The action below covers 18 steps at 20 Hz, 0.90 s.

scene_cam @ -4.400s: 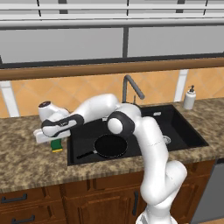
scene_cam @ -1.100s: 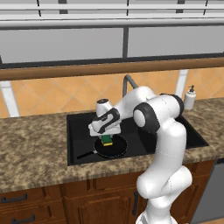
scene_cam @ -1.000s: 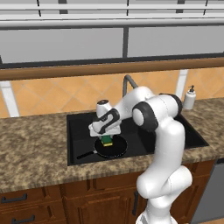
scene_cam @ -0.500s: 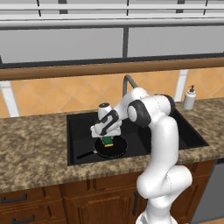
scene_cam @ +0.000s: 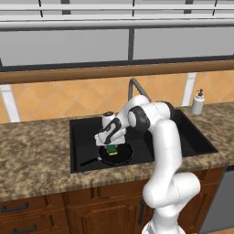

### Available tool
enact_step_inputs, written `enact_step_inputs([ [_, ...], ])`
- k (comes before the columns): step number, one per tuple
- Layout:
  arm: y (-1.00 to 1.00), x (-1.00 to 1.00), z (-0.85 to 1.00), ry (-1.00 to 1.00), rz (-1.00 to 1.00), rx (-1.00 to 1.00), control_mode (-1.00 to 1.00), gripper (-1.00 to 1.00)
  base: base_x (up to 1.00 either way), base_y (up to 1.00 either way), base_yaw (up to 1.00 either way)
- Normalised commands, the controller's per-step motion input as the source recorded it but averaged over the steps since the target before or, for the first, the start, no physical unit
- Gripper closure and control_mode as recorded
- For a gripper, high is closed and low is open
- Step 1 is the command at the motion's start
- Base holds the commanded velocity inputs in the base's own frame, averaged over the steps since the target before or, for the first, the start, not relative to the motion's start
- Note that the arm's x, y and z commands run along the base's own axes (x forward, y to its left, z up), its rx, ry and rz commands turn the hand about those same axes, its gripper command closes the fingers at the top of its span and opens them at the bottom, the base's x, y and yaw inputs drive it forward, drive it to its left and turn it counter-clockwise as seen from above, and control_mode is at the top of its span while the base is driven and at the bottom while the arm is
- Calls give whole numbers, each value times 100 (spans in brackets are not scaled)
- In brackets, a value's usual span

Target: Pick the pan and sponge and place them into the sink. Then turn on the water.

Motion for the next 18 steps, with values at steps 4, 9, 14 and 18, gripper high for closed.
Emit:
enact_step_inputs([
  [4, 0, 12, -30, 0, 0, 0, -100, 100, 0, 0, 0],
  [9, 0, 7, -29, 0, 0, 0, -100, 100, 0, 0, 0],
  [14, 0, 3, -27, 0, 0, 0, -100, 100, 0, 0, 0],
  [18, 0, 4, -23, 0, 0, 0, -100, 100, 0, 0, 0],
])
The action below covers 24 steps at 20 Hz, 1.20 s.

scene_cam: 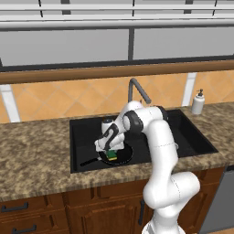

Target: Pick the pan and sponge and place them into the sink. Then turn on the water.

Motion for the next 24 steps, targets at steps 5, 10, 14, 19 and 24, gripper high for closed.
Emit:
enact_step_inputs([
  [5, 0, 0, -3, 0, 0, 0, -100, -100, 0, 0, 0],
  [10, 0, 0, 0, -1, 0, 0, -100, -100, 0, 0, 0],
  [14, -1, 0, 15, -8, 0, 0, -100, -100, 0, 0, 0],
  [19, -4, -1, 59, -2, 0, 0, -100, -100, 0, 0, 0],
  [24, -1, -47, 80, -1, 0, 0, -100, -100, 0, 0, 0],
])
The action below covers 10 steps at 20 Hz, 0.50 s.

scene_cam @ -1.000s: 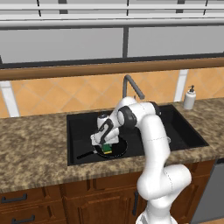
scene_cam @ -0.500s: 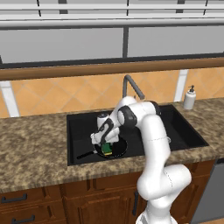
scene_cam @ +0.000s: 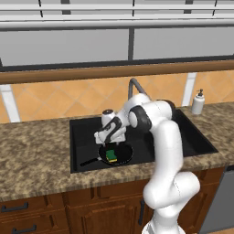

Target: Pick the pan and sponge and place them into the sink. Then turn on the water.

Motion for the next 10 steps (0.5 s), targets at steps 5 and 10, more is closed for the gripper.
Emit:
enact_step_inputs([
  [5, -10, -67, 71, -5, 2, 0, -100, -100, 0, 0, 0],
  [10, -31, -62, 61, -5, 3, 0, -100, -100, 0, 0, 0],
])
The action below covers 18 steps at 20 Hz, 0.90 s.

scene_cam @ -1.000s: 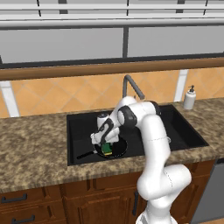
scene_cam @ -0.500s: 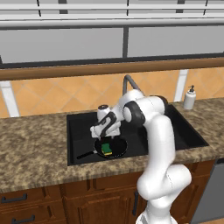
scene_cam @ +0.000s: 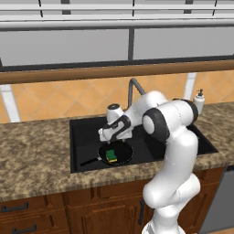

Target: Pick the pan and sponge and place them into the sink. Then turn on the water.

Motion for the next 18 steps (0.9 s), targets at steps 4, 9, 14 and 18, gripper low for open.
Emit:
enact_step_inputs([
  [4, -46, -56, 42, -1, 1, 0, -100, -100, 0, 0, 0],
  [9, -50, -35, 48, 0, 1, 0, -100, -100, 0, 0, 0],
  [14, -49, -21, 53, 0, 1, 1, -100, -100, 0, 0, 0],
  [18, -43, -1, 50, 0, 6, 2, -100, -100, 0, 0, 0],
])
